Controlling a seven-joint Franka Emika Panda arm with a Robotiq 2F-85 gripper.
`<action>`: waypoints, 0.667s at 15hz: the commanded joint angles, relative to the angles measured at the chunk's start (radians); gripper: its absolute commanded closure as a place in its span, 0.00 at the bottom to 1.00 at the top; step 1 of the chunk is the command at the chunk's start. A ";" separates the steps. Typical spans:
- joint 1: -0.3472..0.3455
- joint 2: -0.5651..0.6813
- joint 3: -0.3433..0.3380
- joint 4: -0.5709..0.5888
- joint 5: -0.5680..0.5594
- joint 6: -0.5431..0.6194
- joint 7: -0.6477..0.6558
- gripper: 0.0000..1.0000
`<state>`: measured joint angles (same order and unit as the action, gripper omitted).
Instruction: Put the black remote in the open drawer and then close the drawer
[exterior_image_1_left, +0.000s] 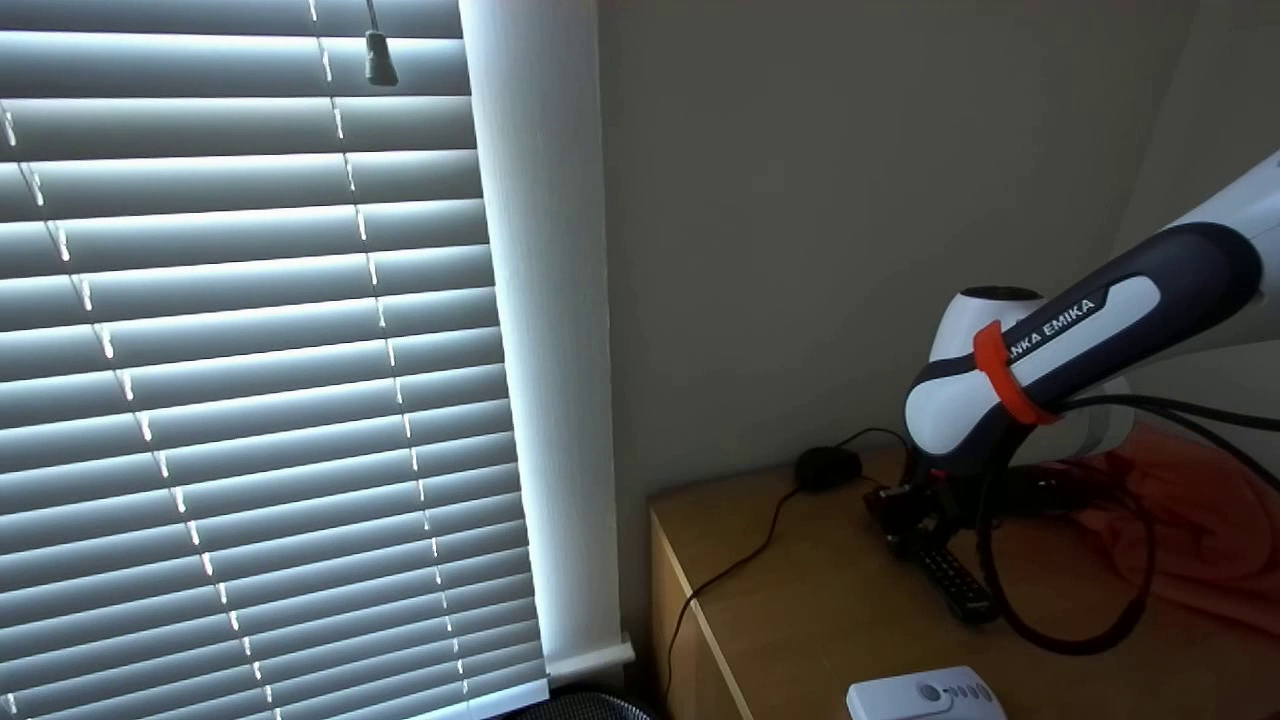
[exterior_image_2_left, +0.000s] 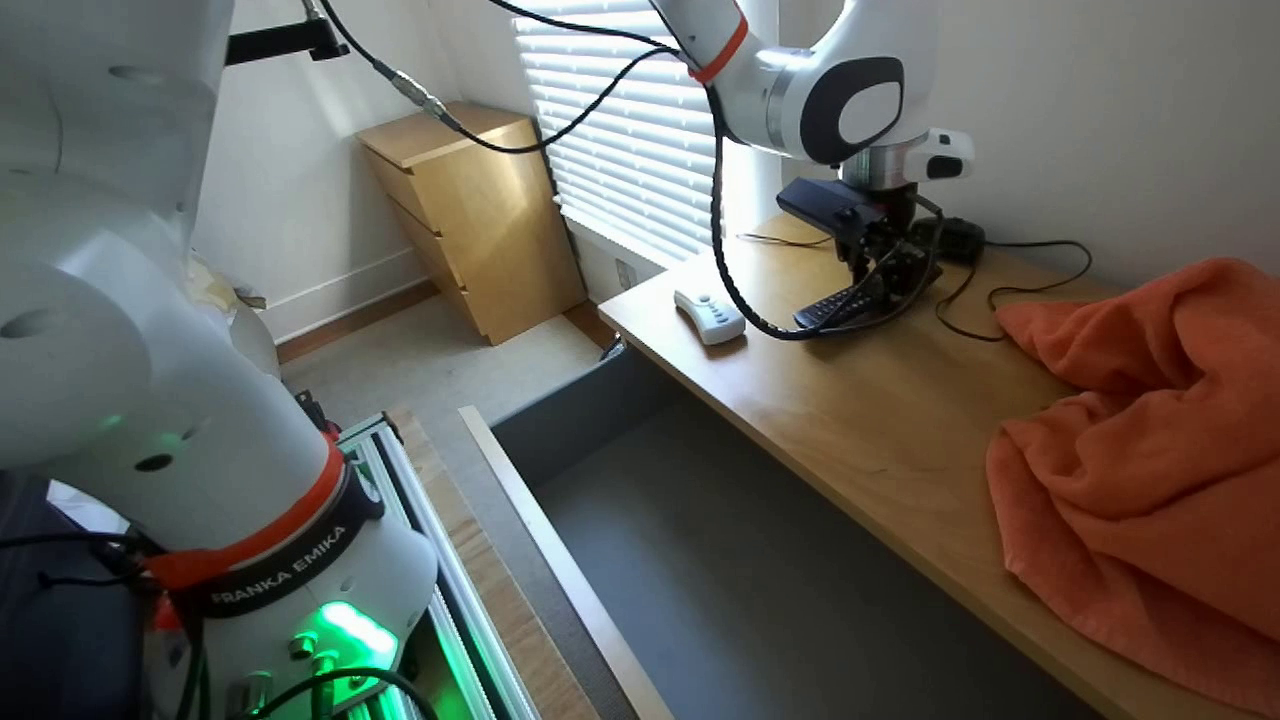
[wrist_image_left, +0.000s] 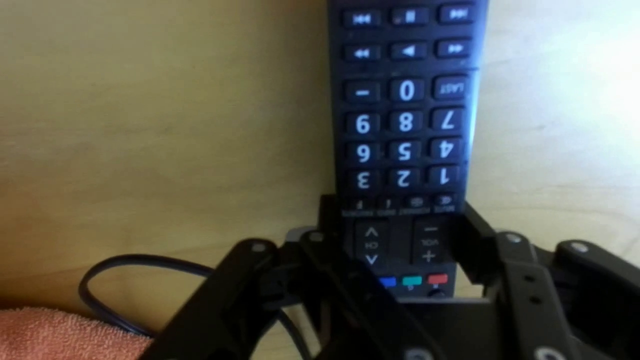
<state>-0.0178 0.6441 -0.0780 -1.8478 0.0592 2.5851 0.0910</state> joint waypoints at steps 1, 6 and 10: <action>0.021 -0.093 -0.021 -0.076 0.006 -0.066 0.113 0.69; 0.016 -0.218 -0.071 -0.208 0.020 -0.062 0.286 0.69; -0.006 -0.334 -0.093 -0.372 0.074 -0.024 0.378 0.69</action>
<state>-0.0133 0.4266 -0.1635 -2.0654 0.0822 2.5298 0.4069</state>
